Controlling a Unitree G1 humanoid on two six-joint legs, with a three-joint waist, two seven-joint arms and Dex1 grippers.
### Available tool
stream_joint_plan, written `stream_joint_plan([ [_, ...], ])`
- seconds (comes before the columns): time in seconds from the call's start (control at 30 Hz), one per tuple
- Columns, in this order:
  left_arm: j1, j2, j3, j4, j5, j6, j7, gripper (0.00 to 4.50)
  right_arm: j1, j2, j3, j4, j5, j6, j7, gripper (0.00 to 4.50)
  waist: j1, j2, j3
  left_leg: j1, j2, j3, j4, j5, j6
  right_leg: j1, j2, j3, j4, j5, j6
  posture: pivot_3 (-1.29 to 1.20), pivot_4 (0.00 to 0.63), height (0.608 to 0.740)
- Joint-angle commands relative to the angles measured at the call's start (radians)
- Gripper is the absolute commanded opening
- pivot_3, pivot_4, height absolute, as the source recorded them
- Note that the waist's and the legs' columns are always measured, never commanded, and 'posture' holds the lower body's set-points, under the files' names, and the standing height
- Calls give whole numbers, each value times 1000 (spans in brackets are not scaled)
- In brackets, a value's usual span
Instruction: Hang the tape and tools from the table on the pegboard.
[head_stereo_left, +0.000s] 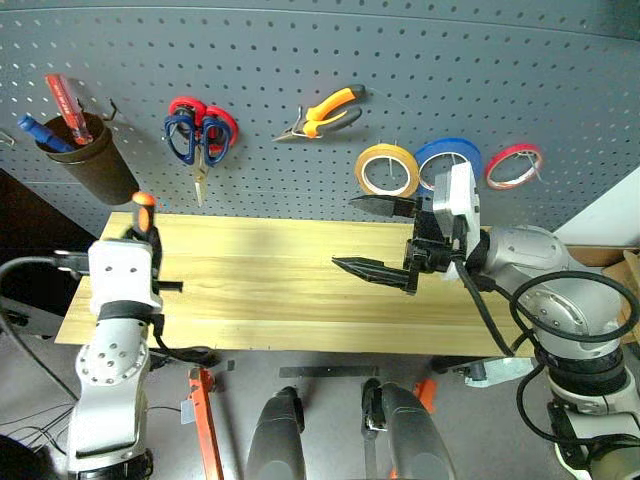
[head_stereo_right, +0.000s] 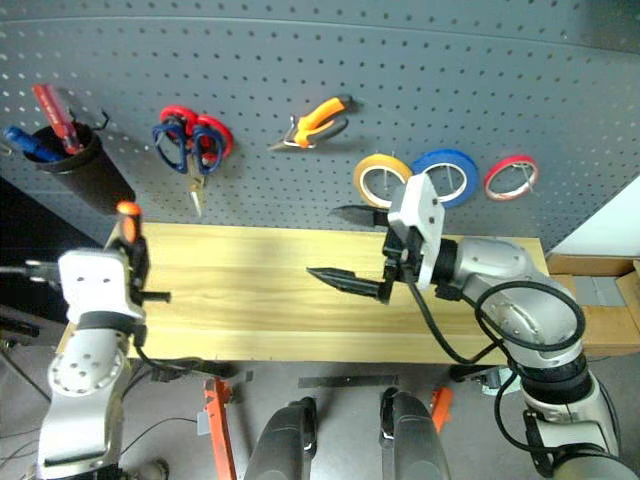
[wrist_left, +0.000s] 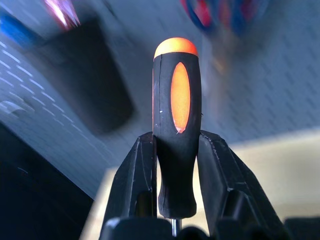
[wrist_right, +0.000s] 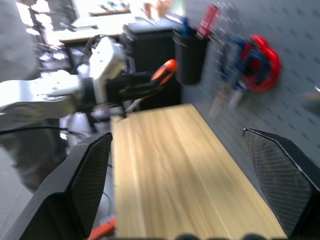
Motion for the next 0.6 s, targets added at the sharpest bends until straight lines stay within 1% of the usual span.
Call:
stream_joint_plan([
  [0.03, -74, 70, 77, -60, 30, -9, 12, 812, -35, 1, -31, 18, 19, -44, 38, 4500, 3, -1, -1, 0, 0, -1, 0, 0, 0, 0, 0, -1, 0, 0, 0, -45, 242, 740],
  [0.13, -169, 117, 89, -35, 29, -15, 6, 812, -52, 4, -16, 55, -1, -71, 63, 4500, 12, -2, -3, 0, 0, 0, 0, 0, 0, 0, 1, 0, 0, 0, 0, -31, 230, 740],
  [0.33, -400, 165, 98, 63, -5, -9, 9, 812, -80, 24, 10, 104, -29, -109, 89, 4500, 27, -8, -8, -2, 0, 0, 0, 0, 0, 0, 1, -2, -2, 1, 0, -15, 204, 740],
  [0.5, -591, 209, 116, 240, -50, -39, 6, 811, -95, 37, 17, 127, -54, -129, 98, 4500, 31, -12, -14, -2, 0, 0, 0, 0, 0, 0, 1, -2, -2, 2, 0, -23, 192, 740],
  [0.6, -706, 228, 107, 400, -70, -115, 2, 811, -97, 43, 18, 128, -60, -130, 92, 4500, 32, -14, -15, -2, 0, 0, 1, 1, -1, 0, 1, -2, -1, 3, 0, -34, 194, 740],
])
